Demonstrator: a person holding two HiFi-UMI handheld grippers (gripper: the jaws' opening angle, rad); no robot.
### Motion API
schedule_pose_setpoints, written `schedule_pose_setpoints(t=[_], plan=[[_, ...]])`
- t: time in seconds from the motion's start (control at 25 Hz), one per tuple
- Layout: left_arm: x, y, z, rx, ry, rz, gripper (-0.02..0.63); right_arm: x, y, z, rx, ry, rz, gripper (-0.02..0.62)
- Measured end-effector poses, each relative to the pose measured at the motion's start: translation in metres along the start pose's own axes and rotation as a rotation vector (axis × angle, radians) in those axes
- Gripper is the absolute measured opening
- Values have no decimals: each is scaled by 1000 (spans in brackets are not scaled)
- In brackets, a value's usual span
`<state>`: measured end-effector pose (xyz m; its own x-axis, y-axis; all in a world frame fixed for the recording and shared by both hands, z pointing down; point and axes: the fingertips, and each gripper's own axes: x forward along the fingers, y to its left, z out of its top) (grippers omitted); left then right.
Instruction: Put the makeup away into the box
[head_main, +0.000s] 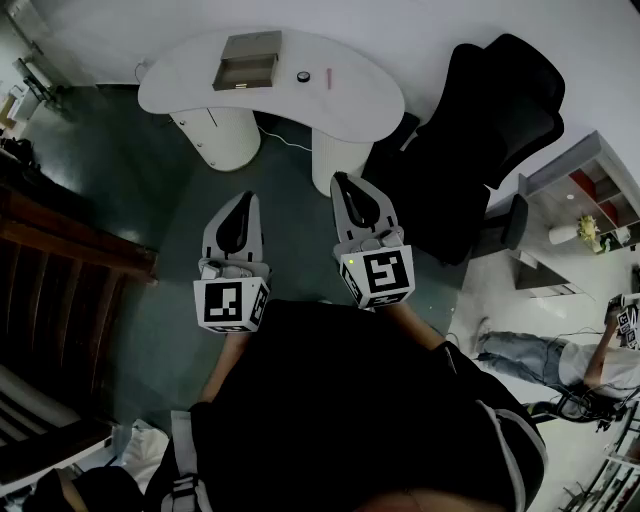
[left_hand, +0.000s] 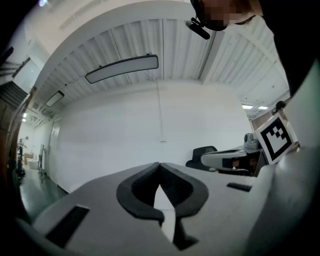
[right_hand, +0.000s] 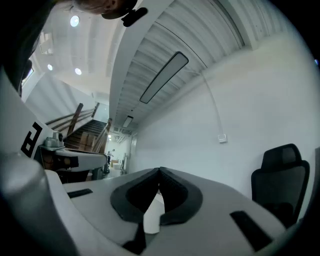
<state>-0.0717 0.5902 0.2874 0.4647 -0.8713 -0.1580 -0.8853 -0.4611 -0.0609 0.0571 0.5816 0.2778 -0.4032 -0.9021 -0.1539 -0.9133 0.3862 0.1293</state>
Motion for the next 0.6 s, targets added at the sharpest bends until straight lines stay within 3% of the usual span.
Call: schedule_pose_setpoints(t=[0.6], plan=[[24, -10, -11, -8, 2, 1, 8, 10, -25, -19, 36, 17, 29, 23]])
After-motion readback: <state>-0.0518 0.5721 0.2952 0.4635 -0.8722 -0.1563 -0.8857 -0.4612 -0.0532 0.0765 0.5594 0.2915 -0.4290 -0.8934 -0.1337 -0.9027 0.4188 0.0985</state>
